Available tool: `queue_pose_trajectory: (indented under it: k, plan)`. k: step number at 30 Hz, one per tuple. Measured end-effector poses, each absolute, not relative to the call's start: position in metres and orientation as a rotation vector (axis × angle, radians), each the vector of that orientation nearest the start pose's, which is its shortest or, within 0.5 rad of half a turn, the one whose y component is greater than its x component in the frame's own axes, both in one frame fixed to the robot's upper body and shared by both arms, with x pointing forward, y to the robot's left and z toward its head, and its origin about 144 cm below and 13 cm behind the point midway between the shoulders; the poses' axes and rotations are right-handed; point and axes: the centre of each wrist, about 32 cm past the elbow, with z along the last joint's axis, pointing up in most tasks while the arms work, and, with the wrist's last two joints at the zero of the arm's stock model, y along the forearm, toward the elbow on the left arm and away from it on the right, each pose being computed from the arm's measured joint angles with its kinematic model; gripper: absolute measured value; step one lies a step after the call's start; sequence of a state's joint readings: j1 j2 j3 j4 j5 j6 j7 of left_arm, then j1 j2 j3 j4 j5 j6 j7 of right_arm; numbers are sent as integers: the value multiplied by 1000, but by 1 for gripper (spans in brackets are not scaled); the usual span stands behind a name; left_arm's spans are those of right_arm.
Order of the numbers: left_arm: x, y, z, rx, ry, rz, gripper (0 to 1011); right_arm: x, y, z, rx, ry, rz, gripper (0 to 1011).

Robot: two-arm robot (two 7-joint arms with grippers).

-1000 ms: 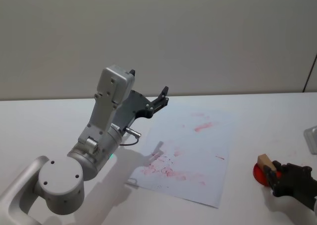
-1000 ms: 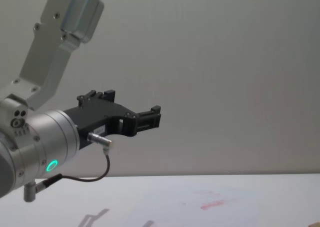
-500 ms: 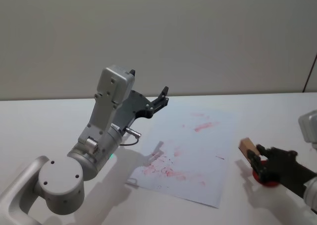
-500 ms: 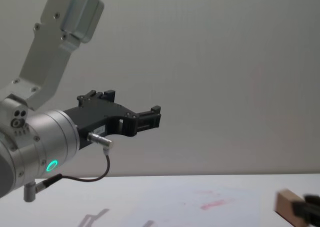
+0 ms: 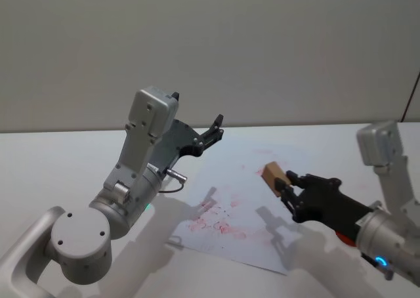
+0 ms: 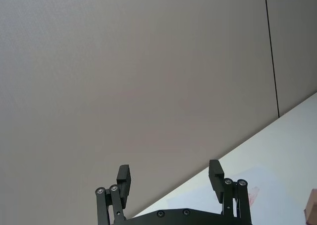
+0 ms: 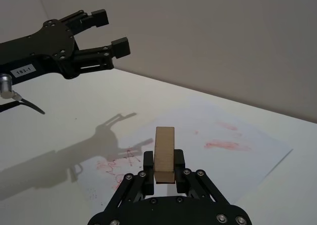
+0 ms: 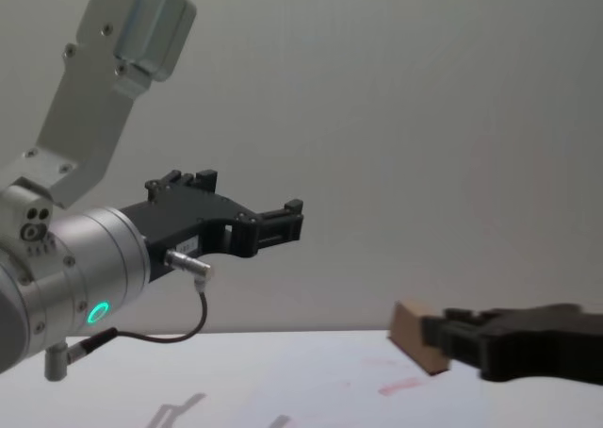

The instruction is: Use the one hand to pick up the stamp and affix it onto the A4 paper.

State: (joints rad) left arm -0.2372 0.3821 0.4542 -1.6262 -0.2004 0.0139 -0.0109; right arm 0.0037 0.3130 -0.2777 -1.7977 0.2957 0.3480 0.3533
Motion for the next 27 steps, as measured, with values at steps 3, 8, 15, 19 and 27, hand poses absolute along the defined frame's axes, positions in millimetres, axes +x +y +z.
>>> queue_pose_trajectory:
  k: [3,8,15,19,27]
  plan:
    - [492,198,1204,61,-268,1124,1001,447,-206,1194,-164,165,-866,223]
    - [492,198,1204,61,-268,1124,1001,454,-196,1189,-189,187,-848,224]
    - [492,198,1204,61,-268,1124,1001,461,-186,1181,-233,215,-838,223]
    - [492,198,1204,61,-268,1124,1001,464,-183,1178,-251,226,-837,223]
    - [492,198,1204,61,-268,1124,1001,470,-176,1170,-291,252,-835,224]
